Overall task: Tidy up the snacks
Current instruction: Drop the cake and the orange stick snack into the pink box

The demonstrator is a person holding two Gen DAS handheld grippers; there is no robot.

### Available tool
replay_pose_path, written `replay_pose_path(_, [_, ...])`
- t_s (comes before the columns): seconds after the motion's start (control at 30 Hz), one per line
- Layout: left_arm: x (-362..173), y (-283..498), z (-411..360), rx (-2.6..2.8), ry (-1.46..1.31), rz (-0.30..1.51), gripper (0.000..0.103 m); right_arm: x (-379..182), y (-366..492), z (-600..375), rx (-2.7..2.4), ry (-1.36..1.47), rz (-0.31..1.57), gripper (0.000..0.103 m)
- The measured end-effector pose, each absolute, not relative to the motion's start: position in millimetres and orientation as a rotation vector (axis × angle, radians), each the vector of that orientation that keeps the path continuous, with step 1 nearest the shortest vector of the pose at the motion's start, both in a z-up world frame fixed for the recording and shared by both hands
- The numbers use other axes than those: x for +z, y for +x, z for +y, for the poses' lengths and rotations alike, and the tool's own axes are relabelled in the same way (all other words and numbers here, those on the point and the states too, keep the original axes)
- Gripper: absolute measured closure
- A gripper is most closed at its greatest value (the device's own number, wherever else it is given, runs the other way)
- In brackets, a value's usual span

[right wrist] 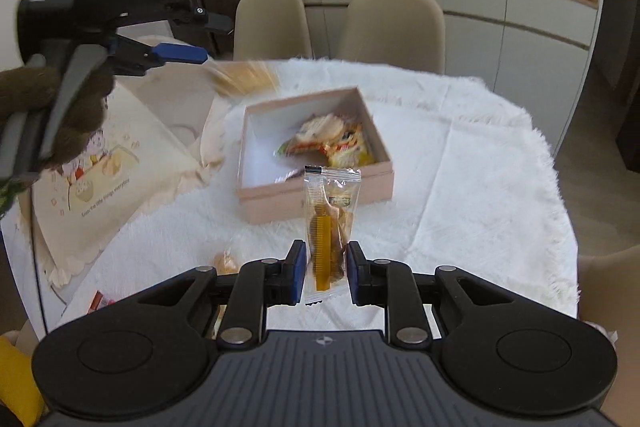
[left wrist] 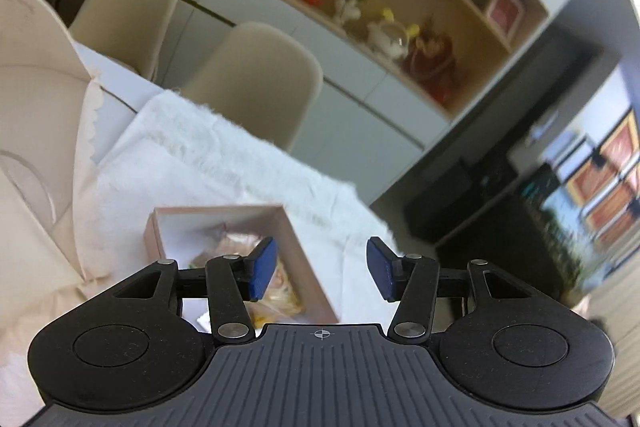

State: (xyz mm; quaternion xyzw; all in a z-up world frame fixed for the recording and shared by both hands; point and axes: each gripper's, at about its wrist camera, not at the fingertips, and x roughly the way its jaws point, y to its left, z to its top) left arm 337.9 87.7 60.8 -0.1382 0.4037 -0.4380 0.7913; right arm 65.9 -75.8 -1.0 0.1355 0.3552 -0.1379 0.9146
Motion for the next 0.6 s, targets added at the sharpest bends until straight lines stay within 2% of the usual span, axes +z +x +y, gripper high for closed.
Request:
replay_pose_path(0.17, [28.8,321.3,138.1,-0.878,-0.297,0.927,0.048,9.4,90.4,-91.8,-0.267,0.302,0.706,0.082])
replay_pose_path(0.37, [-70.9,287.7,204.3,-0.703,-0.335,1.183,0.048,16.3,181.9,-115.0,-0.162,0.392,0.667,0.08])
replay_pose_path(0.4, [-83.3,283.4,213.9,-0.671,-0.349,1.217,0.048,15.5,201.1,-120.3,-0.148,0.407,0.665,0.07])
replay_pose_path(0.43, [-93.1,277.9,225.6,-0.63,-0.358,1.24,0.048,12.1,223.8,-127.3,-0.144,0.426,0.688,0.053])
replay_pose_path(0.47, [-99.4,274.9,236.4,-0.592,-0.362,1.247,0.048,8.6,239.1,-132.2,-0.162,0.434,0.705,0.047])
replay_pose_path(0.6, [-108.9,258.7,287.1,-0.453,-0.401,1.255,0.048,-10.2,255.8,-132.0,-0.211,0.387,0.765,0.047])
